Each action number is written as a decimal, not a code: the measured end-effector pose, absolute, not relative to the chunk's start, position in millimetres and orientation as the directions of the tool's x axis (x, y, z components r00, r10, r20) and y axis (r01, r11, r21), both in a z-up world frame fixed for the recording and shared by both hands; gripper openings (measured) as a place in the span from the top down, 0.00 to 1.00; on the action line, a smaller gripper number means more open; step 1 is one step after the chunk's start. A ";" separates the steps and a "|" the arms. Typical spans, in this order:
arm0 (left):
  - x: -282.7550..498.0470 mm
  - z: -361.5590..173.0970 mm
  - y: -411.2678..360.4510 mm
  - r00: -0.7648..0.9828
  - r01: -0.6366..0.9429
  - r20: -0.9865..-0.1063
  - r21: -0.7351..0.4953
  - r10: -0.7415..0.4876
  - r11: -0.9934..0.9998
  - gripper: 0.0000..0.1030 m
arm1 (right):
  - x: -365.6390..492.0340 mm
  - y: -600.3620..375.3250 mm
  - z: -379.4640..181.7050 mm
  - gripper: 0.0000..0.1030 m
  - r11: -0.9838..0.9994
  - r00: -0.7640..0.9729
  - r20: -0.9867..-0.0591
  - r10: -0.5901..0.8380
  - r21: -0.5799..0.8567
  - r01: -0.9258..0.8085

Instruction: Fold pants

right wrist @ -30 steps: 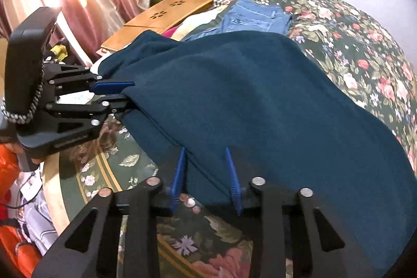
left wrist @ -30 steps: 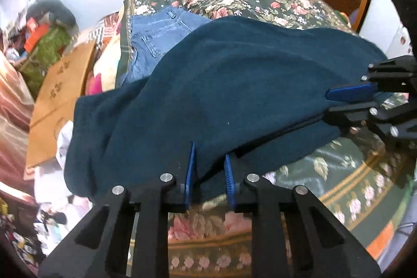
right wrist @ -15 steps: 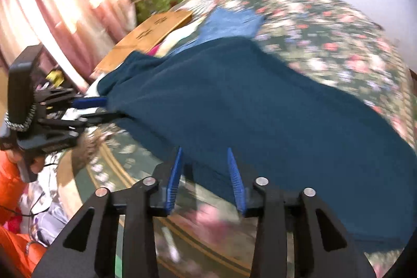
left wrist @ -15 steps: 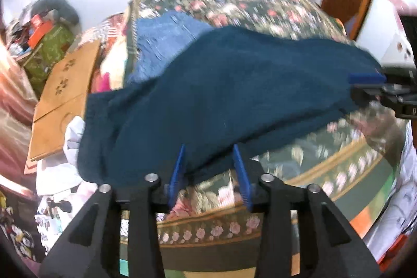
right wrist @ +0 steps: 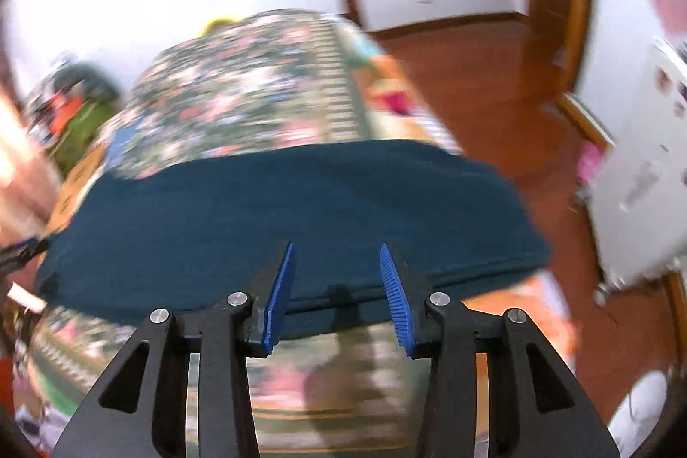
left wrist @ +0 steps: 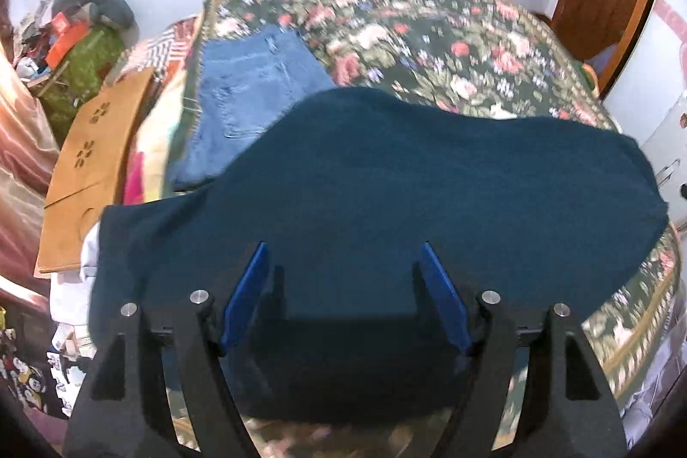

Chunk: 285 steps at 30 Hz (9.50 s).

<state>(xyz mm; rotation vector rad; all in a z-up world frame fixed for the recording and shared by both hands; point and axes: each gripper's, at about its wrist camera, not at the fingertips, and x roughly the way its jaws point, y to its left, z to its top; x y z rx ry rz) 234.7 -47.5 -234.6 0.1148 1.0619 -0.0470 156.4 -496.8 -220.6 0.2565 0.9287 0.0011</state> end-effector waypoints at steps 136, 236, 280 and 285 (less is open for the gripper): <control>259.4 -197.8 -109.5 0.609 0.201 -0.785 0.013 -0.114 0.979 0.00 | 202.0 -309.7 -188.2 0.53 0.934 0.545 -0.771 0.330 0.184 -0.305; 215.5 -67.0 20.3 0.779 0.009 -0.601 -0.275 -0.179 0.962 0.81 | 140.1 -286.3 -196.2 0.37 0.896 0.517 -0.733 0.443 0.345 -0.279; 352.5 -203.1 -145.6 0.508 0.176 -0.860 0.062 -0.037 0.983 0.02 | 135.3 -328.2 -247.6 0.34 0.888 0.452 -0.773 0.444 0.447 -0.107; 407.5 -253.1 -115.8 0.388 0.096 -0.921 0.020 -0.018 0.995 0.02 | 150.2 -317.0 -246.0 0.34 0.867 0.412 -0.767 0.492 0.474 -0.154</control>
